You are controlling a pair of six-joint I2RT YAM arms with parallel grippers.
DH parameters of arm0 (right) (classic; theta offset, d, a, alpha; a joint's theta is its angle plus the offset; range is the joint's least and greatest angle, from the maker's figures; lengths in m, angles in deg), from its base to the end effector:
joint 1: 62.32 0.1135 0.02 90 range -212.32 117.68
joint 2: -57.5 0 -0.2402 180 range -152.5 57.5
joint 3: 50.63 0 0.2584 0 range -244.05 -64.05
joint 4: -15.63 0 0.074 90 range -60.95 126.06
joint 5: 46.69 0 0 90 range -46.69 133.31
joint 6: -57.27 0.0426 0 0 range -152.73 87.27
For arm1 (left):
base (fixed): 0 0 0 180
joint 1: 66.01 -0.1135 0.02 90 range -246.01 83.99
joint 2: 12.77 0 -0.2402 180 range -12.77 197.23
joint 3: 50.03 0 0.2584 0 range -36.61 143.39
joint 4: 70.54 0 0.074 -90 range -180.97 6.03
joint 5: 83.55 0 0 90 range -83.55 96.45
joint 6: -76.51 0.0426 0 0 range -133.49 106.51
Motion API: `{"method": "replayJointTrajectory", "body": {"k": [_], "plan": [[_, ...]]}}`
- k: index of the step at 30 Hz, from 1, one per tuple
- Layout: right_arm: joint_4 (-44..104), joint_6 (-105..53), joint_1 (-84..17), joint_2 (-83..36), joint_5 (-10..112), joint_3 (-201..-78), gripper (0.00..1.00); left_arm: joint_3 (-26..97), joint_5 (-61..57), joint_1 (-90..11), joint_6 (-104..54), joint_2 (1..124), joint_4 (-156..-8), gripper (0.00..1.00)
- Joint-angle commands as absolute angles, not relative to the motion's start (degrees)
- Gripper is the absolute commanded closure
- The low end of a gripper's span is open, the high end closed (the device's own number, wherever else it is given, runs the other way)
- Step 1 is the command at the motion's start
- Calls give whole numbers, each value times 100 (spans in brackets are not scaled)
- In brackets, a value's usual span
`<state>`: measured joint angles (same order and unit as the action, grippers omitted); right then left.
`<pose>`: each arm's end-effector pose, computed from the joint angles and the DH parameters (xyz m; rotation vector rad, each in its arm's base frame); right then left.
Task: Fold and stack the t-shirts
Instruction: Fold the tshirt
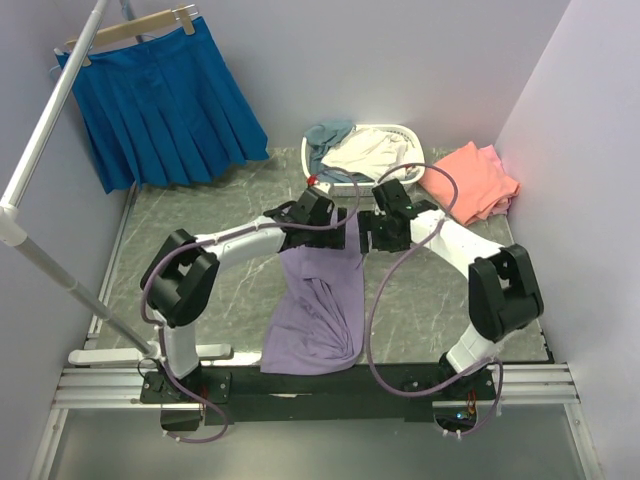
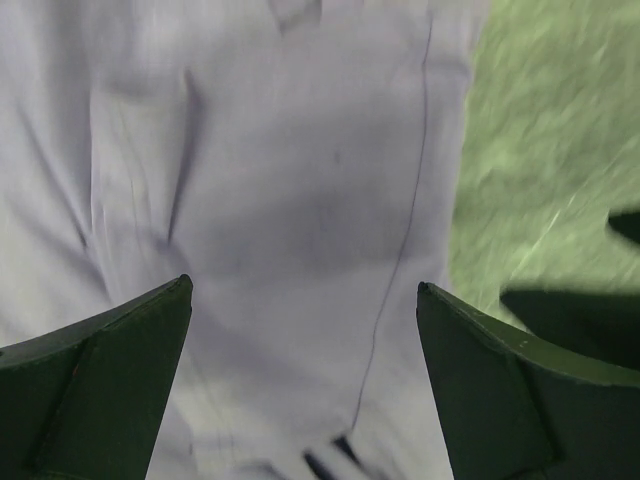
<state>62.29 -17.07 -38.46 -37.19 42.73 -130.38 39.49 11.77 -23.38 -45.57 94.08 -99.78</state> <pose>0.3155 0.1391 0.1837 -0.1870 2.6570 0.2152 0.3090 -0.2791 0.1819 0.1793 2.4331 -0.4993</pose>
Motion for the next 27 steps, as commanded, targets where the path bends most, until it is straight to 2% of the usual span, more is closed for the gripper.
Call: {"method": "replayJointTrajectory", "body": {"k": [1, 10, 17, 23, 27], "plan": [[5797, -1375, -3798, -3197, 4629, -12646, 18, 4267, 515, -2637, -4382, 9735, -9136, 1], [5683, -1208, -3552, -2977, 4806, -12224, 17, 5295, -523, -2936, -4329, 10834, -9266, 1], [5736, -1208, -3446, -3118, 4832, -12268, 17, 5217, 467, -3243, -4434, 11063, -9688, 0], [5806, -1243, -3314, -3232, 4841, -12338, 17, 4847, 628, -4007, -4470, 11020, -9759, 0], [5788, -1234, -3235, -3372, 4911, -12364, 17, 5092, 1126, -4455, -4311, 11133, -10057, 1]]}}
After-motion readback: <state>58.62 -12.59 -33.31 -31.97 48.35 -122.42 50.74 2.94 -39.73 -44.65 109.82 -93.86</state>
